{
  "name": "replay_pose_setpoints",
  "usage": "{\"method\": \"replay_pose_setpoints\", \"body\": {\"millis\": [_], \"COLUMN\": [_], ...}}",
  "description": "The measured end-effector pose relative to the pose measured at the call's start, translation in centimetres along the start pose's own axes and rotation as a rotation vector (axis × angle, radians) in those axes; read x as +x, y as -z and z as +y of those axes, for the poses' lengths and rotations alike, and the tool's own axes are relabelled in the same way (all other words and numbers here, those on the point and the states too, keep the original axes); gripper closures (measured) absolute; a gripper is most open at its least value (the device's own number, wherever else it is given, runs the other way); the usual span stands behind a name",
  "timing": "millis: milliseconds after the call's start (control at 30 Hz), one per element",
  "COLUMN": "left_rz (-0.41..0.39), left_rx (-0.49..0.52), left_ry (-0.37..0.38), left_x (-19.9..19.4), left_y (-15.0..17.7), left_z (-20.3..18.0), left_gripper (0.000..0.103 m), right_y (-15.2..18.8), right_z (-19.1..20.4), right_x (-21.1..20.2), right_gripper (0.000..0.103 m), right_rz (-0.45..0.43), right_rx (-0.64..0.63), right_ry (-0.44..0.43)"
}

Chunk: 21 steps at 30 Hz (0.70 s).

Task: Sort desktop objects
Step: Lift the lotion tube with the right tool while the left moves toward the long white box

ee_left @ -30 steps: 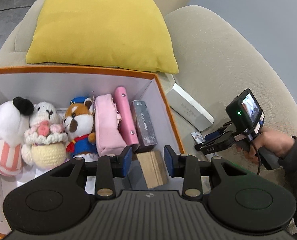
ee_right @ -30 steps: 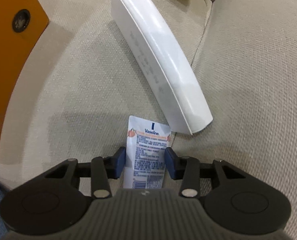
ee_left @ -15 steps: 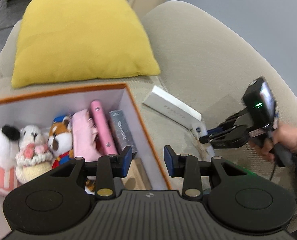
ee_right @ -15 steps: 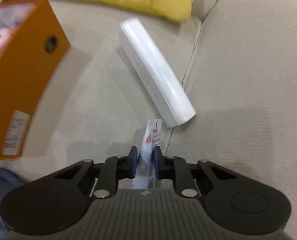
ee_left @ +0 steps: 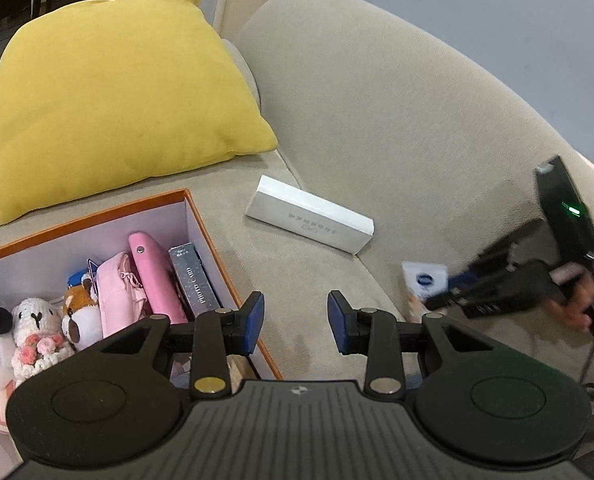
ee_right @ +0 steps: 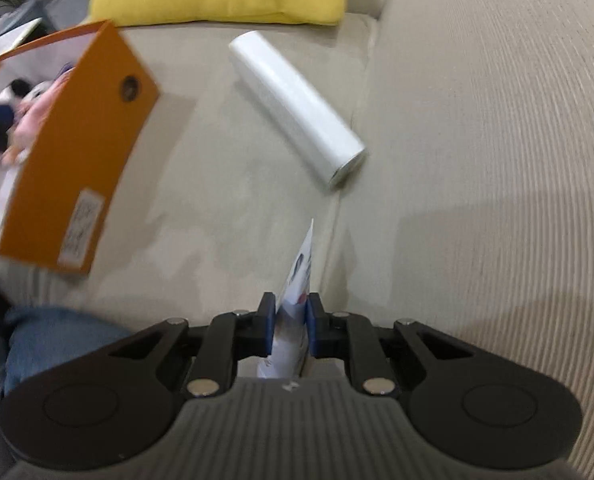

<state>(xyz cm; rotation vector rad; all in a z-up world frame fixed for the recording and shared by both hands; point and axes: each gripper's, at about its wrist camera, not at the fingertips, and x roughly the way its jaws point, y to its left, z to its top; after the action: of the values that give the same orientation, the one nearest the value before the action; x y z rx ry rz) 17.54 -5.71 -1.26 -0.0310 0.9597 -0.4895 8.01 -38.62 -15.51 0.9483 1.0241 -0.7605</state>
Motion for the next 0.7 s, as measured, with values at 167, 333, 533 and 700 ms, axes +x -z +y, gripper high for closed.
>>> {"method": "replay_pose_setpoints", "body": {"millis": [167,333,533,700], "left_rz": [0.018,0.012,0.012,0.026], "left_rx": [-0.005,-0.008,-0.001,0.000], "left_ry": [0.000,-0.006,-0.018,-0.013], "left_x": [0.8,1.0,0.5,1.1], "left_y": [-0.4,-0.8,-0.5,-0.2], "left_z": [-0.2,-0.7,-0.7,-0.5], "left_gripper": [0.064,0.064,0.064,0.064], "right_y": [0.5,-2.6,-3.6,-0.4], "right_z": [0.9,1.3,1.8,1.1], "right_x": [-0.1,-1.9,-0.1,0.8], "right_gripper": [0.087,0.087,0.087,0.086], "right_rz": [-0.062,-0.248,-0.250,-0.172], "right_rx": [-0.041,-0.032,-0.047,-0.009], "right_ry": [0.005,-0.043,-0.036,-0.029]}}
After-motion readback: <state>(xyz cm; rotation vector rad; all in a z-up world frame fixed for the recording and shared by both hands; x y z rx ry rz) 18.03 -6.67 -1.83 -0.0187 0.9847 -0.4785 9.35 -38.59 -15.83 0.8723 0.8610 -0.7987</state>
